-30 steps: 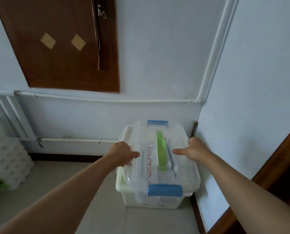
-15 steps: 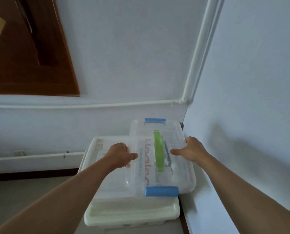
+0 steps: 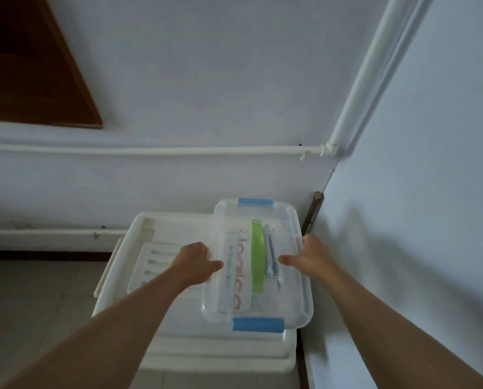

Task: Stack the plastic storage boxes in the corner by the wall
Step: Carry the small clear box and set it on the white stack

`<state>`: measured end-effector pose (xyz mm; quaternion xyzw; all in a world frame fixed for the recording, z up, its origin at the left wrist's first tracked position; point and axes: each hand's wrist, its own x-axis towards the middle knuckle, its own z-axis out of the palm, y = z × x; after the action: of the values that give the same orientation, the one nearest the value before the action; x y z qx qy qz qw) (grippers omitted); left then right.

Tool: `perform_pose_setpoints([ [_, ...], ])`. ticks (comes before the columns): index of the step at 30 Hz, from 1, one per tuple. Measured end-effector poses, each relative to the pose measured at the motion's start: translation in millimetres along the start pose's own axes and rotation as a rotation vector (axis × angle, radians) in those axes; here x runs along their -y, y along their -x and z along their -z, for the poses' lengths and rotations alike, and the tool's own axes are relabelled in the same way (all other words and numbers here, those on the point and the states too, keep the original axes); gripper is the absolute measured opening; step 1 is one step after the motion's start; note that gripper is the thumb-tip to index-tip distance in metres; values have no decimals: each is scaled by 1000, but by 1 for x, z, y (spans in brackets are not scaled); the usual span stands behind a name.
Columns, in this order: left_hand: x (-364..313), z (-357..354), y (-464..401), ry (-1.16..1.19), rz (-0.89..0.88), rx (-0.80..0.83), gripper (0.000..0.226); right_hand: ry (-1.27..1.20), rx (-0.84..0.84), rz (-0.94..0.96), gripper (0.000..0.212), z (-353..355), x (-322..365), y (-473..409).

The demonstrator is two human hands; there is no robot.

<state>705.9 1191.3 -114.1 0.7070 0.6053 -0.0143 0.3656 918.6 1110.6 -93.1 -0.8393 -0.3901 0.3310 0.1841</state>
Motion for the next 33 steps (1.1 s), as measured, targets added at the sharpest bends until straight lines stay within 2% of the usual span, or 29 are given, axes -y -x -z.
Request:
perform_pose_setpoints([
  [2, 1, -5, -9, -11, 9, 10, 36, 4, 9, -6, 48, -2, -1, -5],
  [13, 10, -24, -38, -2, 11, 37, 41, 36, -23, -100, 66, -23, -15, -33],
  [21, 14, -27, -39, 68, 30, 51, 47, 59, -19, -106, 68, -31, -18, -38],
  [25, 14, -28, -26, 57, 36, 113, 48, 34, 4, -111, 69, -32, -22, -31],
  [29, 20, -32, -11, 4, 60, 179, 50, -5, 20, -151, 55, -30, -34, -21],
  [33, 23, -37, -4, -23, 74, 165, 47, 19, 56, -136, 33, -31, -41, -16],
])
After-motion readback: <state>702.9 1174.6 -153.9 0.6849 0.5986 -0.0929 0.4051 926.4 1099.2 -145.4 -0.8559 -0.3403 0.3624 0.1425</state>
